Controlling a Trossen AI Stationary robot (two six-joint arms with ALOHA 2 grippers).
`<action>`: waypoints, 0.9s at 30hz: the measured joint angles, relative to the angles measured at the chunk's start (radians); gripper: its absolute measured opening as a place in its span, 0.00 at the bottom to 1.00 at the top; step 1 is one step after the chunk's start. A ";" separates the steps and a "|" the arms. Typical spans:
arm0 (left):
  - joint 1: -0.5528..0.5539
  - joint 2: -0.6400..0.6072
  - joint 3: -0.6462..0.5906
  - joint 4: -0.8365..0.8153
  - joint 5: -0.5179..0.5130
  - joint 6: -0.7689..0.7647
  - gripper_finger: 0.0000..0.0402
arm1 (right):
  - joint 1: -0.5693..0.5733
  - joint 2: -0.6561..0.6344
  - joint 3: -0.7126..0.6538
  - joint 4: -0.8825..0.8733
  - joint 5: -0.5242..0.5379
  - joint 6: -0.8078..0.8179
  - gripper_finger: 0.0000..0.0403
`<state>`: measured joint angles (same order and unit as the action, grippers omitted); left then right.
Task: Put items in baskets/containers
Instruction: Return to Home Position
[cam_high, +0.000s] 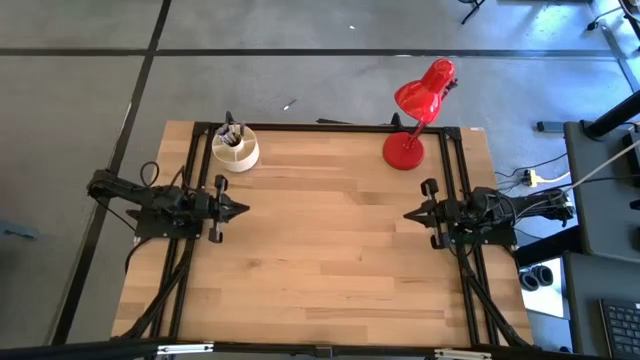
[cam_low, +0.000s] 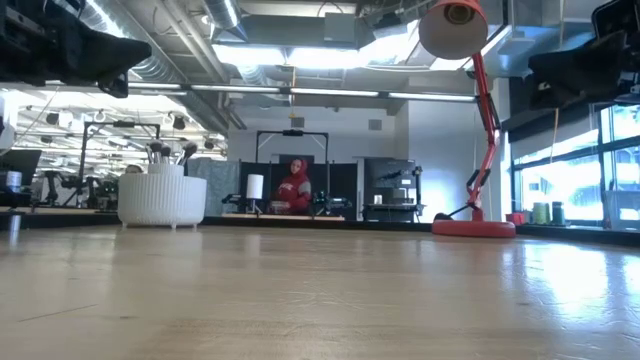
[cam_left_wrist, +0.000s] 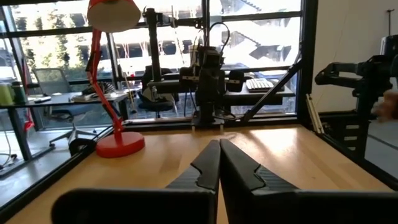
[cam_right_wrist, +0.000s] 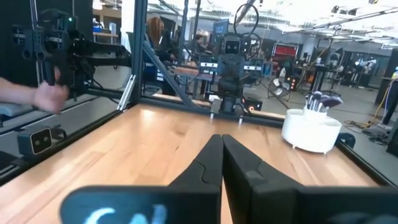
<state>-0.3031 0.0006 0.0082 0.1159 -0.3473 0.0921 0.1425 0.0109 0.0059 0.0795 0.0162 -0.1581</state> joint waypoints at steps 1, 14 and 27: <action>0.000 0.000 0.000 0.000 0.000 0.000 0.01 | 0.000 0.000 0.000 -0.006 0.000 0.000 0.02; 0.000 0.000 0.000 0.000 0.000 0.000 0.03 | 0.000 0.000 0.000 -0.011 0.000 0.000 0.05; 0.000 0.000 0.000 0.000 0.001 0.000 0.02 | 0.000 0.000 0.001 -0.011 0.000 0.000 0.05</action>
<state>-0.3031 0.0006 0.0082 0.1158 -0.3468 0.0921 0.1421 0.0109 0.0067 0.0685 0.0158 -0.1581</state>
